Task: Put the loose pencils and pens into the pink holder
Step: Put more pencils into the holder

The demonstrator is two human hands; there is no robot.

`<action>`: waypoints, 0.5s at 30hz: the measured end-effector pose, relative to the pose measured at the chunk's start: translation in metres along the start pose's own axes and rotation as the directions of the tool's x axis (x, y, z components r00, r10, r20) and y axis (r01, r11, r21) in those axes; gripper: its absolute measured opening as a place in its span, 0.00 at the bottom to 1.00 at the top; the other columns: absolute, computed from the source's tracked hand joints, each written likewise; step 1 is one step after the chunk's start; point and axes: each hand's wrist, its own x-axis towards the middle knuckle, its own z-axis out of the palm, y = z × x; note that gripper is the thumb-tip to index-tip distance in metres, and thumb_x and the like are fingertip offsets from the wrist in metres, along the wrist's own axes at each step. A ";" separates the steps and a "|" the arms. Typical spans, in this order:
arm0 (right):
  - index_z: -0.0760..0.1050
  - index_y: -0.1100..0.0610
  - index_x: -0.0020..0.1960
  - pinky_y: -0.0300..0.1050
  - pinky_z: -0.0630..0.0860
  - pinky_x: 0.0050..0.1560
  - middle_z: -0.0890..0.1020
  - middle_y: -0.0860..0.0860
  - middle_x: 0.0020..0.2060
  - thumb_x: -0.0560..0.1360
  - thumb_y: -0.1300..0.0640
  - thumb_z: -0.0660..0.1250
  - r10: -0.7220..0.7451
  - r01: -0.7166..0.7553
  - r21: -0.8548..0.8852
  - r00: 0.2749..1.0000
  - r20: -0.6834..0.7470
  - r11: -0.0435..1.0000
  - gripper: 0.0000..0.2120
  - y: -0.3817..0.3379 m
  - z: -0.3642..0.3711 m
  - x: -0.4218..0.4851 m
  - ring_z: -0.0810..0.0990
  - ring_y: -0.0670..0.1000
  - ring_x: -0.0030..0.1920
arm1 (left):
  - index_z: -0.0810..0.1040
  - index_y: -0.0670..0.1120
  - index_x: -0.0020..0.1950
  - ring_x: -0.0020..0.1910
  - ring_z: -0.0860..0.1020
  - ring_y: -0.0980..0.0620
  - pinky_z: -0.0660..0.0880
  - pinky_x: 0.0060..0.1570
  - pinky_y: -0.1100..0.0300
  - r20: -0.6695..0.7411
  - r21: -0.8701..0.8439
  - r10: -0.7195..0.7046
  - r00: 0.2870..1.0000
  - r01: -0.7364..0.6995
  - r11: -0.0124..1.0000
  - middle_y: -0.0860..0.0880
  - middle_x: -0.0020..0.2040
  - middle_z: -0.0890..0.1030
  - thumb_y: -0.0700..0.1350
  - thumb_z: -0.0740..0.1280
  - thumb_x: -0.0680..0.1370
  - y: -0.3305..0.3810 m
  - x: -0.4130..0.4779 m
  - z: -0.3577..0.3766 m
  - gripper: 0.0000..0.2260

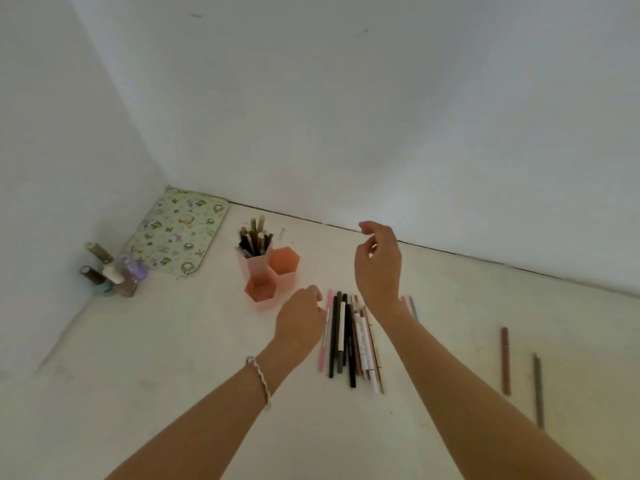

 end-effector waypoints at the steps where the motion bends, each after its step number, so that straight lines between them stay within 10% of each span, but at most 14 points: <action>1: 0.76 0.52 0.55 0.26 0.69 0.46 0.77 0.43 0.49 0.73 0.70 0.58 0.059 -0.059 0.008 0.998 -0.023 0.998 0.19 0.008 -0.009 0.001 0.75 0.37 0.46 | 0.72 0.46 0.61 0.52 0.77 0.51 0.74 0.50 0.60 0.040 0.040 -0.045 0.998 0.043 0.998 0.48 0.55 0.78 0.42 0.62 0.80 -0.002 0.002 0.007 0.11; 9: 0.77 0.52 0.48 0.28 0.70 0.42 0.80 0.45 0.44 0.70 0.70 0.59 0.276 -0.283 -0.049 0.954 -0.118 0.958 0.17 0.073 -0.083 -0.005 0.75 0.39 0.39 | 0.67 0.44 0.58 0.45 0.78 0.46 0.72 0.38 0.56 0.053 0.211 -0.146 0.988 0.132 0.968 0.45 0.51 0.78 0.42 0.66 0.77 0.014 0.015 0.039 0.13; 15: 0.79 0.60 0.56 0.42 0.71 0.52 0.82 0.55 0.54 0.74 0.66 0.60 0.547 -0.507 -0.339 0.836 0.029 0.793 0.14 0.117 -0.101 -0.010 0.79 0.55 0.55 | 0.53 0.51 0.78 0.36 0.76 0.50 0.71 0.30 0.59 -0.178 -0.002 0.081 0.981 -0.083 0.997 0.46 0.47 0.73 0.40 0.65 0.76 0.049 0.038 0.014 0.34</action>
